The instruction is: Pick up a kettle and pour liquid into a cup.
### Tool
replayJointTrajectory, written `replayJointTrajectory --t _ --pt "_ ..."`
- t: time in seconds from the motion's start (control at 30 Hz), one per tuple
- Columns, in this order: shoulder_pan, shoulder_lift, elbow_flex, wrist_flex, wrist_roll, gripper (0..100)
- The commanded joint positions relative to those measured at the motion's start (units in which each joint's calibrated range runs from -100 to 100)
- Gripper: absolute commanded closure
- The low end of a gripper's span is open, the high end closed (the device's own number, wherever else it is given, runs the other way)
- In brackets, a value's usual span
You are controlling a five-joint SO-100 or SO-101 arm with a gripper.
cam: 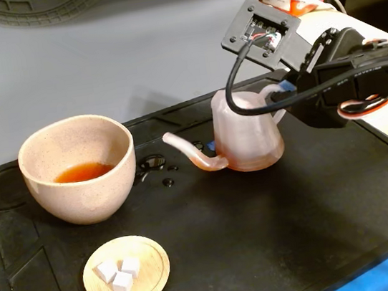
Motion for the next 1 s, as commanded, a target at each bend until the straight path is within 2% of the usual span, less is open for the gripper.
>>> replayJointTrajectory --t 0.0,0.53,0.97 --pt "0.2 1.3 -1.3 -6.0 -0.2 99" --pt "-0.5 9.4 -9.9 -6.5 -0.2 99" --pt "-0.4 9.1 -10.0 -7.2 -0.2 99"
